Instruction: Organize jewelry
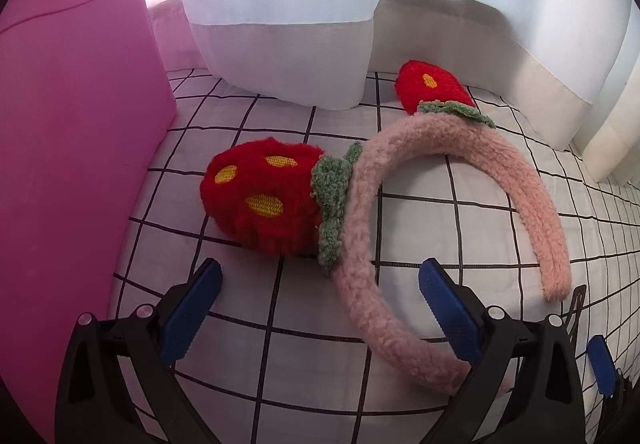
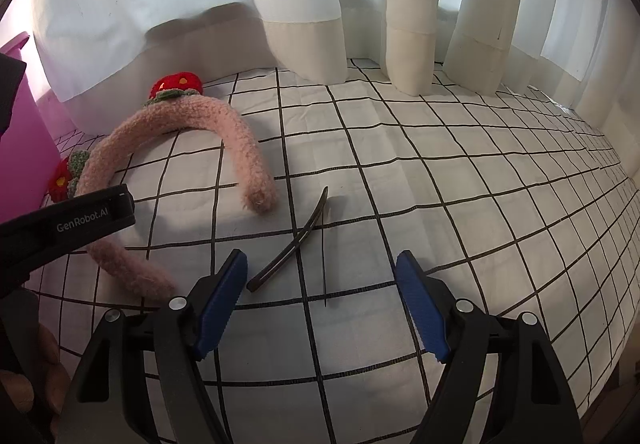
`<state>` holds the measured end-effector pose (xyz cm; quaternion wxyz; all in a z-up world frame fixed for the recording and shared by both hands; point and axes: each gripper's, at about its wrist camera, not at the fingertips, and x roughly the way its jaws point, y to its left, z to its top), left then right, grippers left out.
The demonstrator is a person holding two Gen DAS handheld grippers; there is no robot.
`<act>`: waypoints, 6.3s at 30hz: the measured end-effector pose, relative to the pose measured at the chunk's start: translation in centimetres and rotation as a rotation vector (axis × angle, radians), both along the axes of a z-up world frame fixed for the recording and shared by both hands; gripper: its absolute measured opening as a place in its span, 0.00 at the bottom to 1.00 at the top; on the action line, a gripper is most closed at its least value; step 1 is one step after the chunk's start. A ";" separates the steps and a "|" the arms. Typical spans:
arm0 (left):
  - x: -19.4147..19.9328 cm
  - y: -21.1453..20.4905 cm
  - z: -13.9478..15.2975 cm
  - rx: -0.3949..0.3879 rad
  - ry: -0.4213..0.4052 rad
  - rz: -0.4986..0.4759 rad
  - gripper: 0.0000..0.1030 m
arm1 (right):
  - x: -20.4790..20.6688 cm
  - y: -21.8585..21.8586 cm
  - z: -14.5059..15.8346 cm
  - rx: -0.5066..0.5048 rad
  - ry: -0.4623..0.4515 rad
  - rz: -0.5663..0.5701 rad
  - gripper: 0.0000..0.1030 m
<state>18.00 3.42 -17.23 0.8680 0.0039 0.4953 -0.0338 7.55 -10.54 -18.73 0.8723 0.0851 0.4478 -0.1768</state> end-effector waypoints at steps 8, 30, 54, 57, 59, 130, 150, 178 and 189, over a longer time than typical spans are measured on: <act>-0.7 -0.3 -0.1 -0.001 -0.031 -0.015 0.91 | -0.2 0.2 0.1 -0.012 -0.003 0.004 0.71; -2.9 -0.3 2.3 -0.091 -0.037 -0.030 0.11 | -2.0 -0.9 1.4 0.083 -0.044 0.124 0.28; -9.5 0.5 14.0 -0.127 -0.185 -0.008 0.11 | -6.7 -6.2 11.2 0.096 -0.160 0.227 0.28; -10.1 0.6 15.8 -0.138 -0.212 0.011 0.11 | -6.5 -6.2 12.8 0.094 -0.188 0.272 0.28; -10.5 0.9 17.1 -0.141 -0.237 0.029 0.11 | -6.3 -5.9 13.9 0.090 -0.209 0.305 0.28; -10.8 26.6 20.0 -0.019 -0.087 0.624 0.93 | 16.8 28.4 18.4 0.192 0.047 1.112 0.66; -12.2 26.6 20.9 0.008 -0.090 0.648 0.93 | 15.1 27.5 19.5 0.163 0.020 1.106 0.66; -12.8 26.6 21.7 -0.009 -0.110 0.658 0.93 | 14.0 27.0 19.8 0.169 0.017 1.103 0.66; -12.9 26.8 21.4 -0.014 -0.099 0.664 0.93 | 14.0 27.0 19.8 0.169 0.016 1.107 0.66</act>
